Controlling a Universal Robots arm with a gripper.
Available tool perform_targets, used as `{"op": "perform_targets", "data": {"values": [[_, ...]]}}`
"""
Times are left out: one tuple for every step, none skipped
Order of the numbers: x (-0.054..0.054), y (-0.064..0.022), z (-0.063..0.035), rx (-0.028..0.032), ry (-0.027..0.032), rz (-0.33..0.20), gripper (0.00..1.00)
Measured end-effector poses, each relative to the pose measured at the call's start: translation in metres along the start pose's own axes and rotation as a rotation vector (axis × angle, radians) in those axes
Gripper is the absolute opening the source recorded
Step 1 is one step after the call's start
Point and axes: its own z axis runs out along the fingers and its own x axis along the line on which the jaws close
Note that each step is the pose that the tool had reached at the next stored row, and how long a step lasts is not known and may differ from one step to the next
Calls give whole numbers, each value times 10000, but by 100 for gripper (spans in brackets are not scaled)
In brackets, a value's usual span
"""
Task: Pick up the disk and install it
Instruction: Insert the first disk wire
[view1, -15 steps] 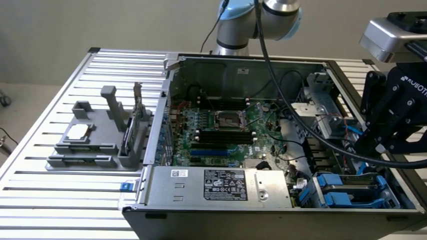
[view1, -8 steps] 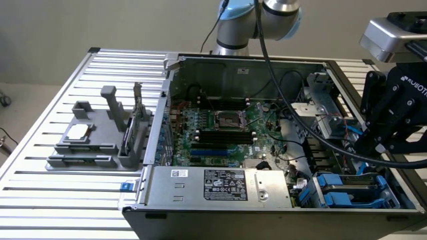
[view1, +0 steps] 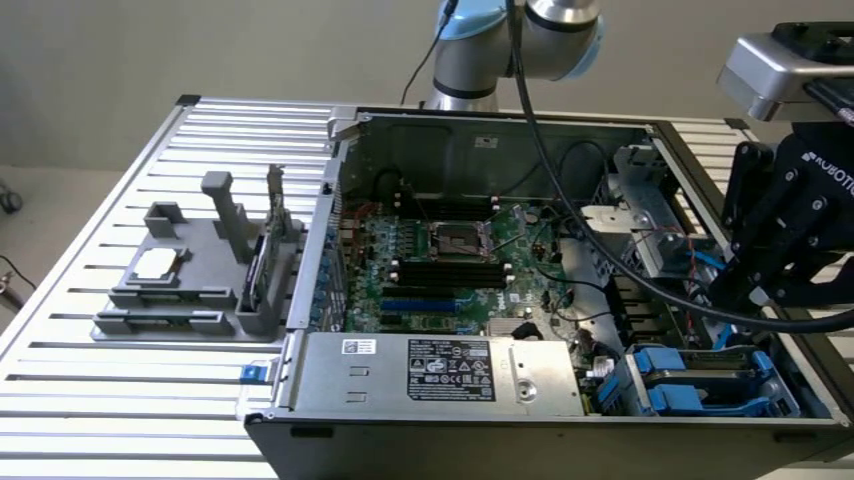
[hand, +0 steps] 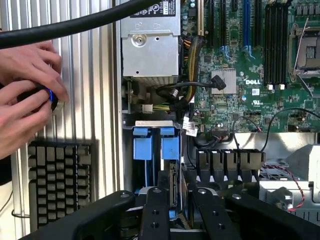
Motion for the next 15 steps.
{"op": "perform_targets", "data": {"values": [[0, 0, 0, -7, -5, 140, 25], [0, 0, 0, -14, -9, 289, 25], [0, 0, 0, -20, -14, 432, 25], [0, 0, 0, -28, -19, 579, 25], [0, 0, 0, -35, -23, 728, 25], [0, 0, 0, -41, -27, 877, 25], [0, 0, 0, -49, -31, 1032, 25], [0, 0, 0, -55, -35, 1181, 25], [0, 0, 0, -63, -39, 1330, 25], [0, 0, 0, -69, -43, 1476, 25], [0, 0, 0, -75, -46, 1623, 25], [0, 0, 0, -82, -50, 1771, 25], [0, 0, 0, -88, -55, 1925, 25], [0, 0, 0, -93, -58, 2059, 25], [0, 0, 0, -98, -62, 2216, 25]]}}
